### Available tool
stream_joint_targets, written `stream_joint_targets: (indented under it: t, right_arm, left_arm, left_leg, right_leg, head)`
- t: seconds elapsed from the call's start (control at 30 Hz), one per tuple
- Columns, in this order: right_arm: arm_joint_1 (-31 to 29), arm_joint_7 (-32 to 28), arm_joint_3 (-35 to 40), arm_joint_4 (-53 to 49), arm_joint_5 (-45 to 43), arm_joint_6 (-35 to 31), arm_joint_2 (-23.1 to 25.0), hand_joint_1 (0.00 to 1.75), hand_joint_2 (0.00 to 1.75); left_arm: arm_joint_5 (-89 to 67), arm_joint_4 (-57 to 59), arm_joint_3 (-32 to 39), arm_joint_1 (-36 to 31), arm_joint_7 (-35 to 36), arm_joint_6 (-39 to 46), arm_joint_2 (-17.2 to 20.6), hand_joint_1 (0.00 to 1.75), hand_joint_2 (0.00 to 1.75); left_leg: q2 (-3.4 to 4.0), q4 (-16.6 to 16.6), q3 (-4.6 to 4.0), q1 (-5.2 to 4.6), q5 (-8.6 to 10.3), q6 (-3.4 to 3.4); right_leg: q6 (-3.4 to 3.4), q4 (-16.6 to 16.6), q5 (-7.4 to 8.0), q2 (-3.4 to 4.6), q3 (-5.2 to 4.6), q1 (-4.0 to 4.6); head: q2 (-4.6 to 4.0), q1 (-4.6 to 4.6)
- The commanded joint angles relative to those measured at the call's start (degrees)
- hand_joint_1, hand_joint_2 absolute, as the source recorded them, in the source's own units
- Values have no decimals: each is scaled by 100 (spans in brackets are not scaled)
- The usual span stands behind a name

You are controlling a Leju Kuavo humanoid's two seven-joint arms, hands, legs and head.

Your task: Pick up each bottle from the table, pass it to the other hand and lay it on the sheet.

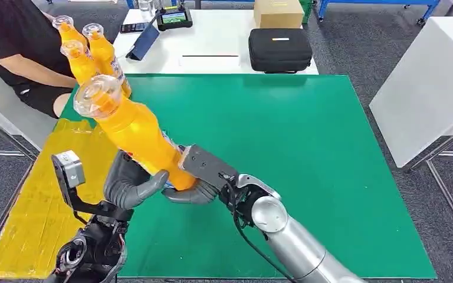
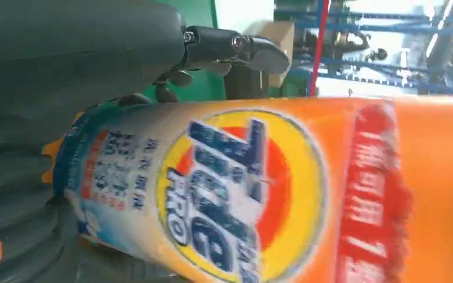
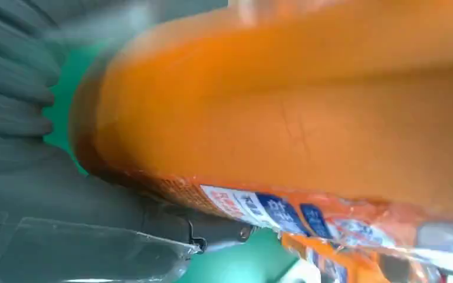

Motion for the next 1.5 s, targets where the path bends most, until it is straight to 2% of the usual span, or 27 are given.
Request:
stream_joint_targets:
  t: [0.03,0.27,0.5,0.67,0.7,0.73,0.77,0.87,0.9,1.03,1.1,1.17,1.2,1.23,1.27,1.3,1.4,1.5]
  right_arm:
    - [-138,-59,1492,1068,166,284,33,175,175]
    - [-209,-57,1494,1096,163,283,54,175,175]
    - [-150,-77,1360,990,196,330,-53,175,175]
    - [-95,-93,1231,958,298,244,-87,175,175]
    - [-65,-147,1167,927,387,135,-105,0,175]
    - [-37,-229,1108,868,520,4,-172,0,175]
    - [-24,-338,1091,781,760,-152,-284,0,0]
    - [155,-464,723,592,1274,-550,-536,0,0]
    - [266,-498,513,502,1589,-875,-634,0,0]
    - [387,-588,235,391,1714,-731,-721,0,0]
    - [441,-578,155,363,1832,-852,-674,0,0]
    - [746,-655,-431,-33,1918,-1350,-888,0,0]
    - [1194,-706,-1019,-512,1952,-1571,-871,0,0]
    - [1459,-742,-1345,-887,1996,-1519,-903,0,0]
    - [1711,-872,-1673,-1255,1902,-1580,-947,0,0]
    - [1885,-894,-1932,-1542,1938,-1584,-990,0,0]
    - [2367,-1138,-2513,-2322,1785,-1634,-1149,0,0]
    - [2514,-1205,-2646,-2496,1677,-1648,-1183,0,0]
  left_arm:
    - [46,260,-24,-119,-148,146,-64,175,175]
    - [36,264,-25,-174,-131,157,-118,175,175]
    - [86,129,46,69,-328,322,104,175,175]
    - [96,36,100,128,-359,377,103,175,175]
    - [88,13,124,153,-361,391,100,175,175]
    - [71,-45,169,220,-387,397,122,175,175]
    - [47,-109,220,298,-424,383,146,175,175]
    - [-149,-468,631,687,-625,439,179,175,175]
    - [-387,-652,874,891,-792,521,143,175,175]
    - [-447,-848,1122,1084,-702,341,119,175,175]
    - [-584,-835,1172,1091,-771,405,41,175,175]
    - [-1183,-1194,1650,1519,-985,698,-63,175,175]
    - [-1461,-1457,2013,1871,-1042,797,-138,175,175]
    - [-1584,-1611,2256,2094,-1044,777,-196,175,175]
    - [-1637,-1821,2511,2308,-955,763,-525,175,175]
    - [-1795,-1940,2637,2458,-893,742,-620,175,175]
    - [-2461,-1868,2727,2772,-1035,955,-514,175,175]
    - [-2900,-1685,2691,2786,-1146,1152,-420,175,175]
  left_leg:
    - [5,-13,32,7,-8,-22]
    - [-5,-5,5,3,-1,-13]
    - [-7,-7,20,8,-8,-25]
    - [-8,-4,4,4,-2,-15]
    - [-11,-3,10,7,-5,-20]
    - [-14,-4,15,8,-7,-23]
    - [-14,-4,20,8,-9,-26]
    - [-15,-7,26,9,-10,-28]
    - [-10,-4,13,8,-8,-20]
    - [5,0,7,7,-11,-18]
    - [-18,0,4,2,-7,-16]
    - [-5,4,-8,2,-12,-20]
    - [3,0,-13,2,-11,-12]
    - [9,-3,0,4,-15,-17]
    - [3,-2,-12,0,-10,-12]
    - [0,0,-4,0,-15,-16]
    - [-11,1,-20,-4,-11,-9]
    - [-15,-2,-11,-2,-18,-13]
  right_leg:
    - [1,-12,-7,-5,33,6]
    - [1,-6,-4,-12,6,3]
    - [0,-9,-11,-21,23,8]
    - [1,-7,-6,-17,5,5]
    - [1,-7,-9,-23,13,8]
    - [2,-8,-11,-27,18,9]
    - [2,-8,-14,-30,24,9]
    - [5,-13,-15,-32,32,9]
    - [4,-10,-11,-23,17,8]
    - [3,-6,-12,-7,7,8]
    - [5,-4,-14,-22,8,3]
    - [2,3,-10,-5,-5,2]
    - [3,-5,-6,3,-9,0]
    - [4,-7,-9,2,2,2]
    - [3,-3,-8,0,-13,-2]
    - [3,0,-15,-5,-6,-1]
    - [4,0,-13,-10,-20,-4]
    - [5,-5,-20,-19,-7,-2]
  head:
    - [0,-9]
    - [0,-2]
    - [0,-2]
    - [0,-2]
    - [0,-2]
    - [0,-2]
    - [0,-2]
    - [0,0]
    - [0,-2]
    - [0,-4]
    - [0,2]
    - [0,-2]
    - [0,0]
    - [0,-2]
    - [0,-2]
    - [0,-2]
    - [0,-4]
    - [0,0]
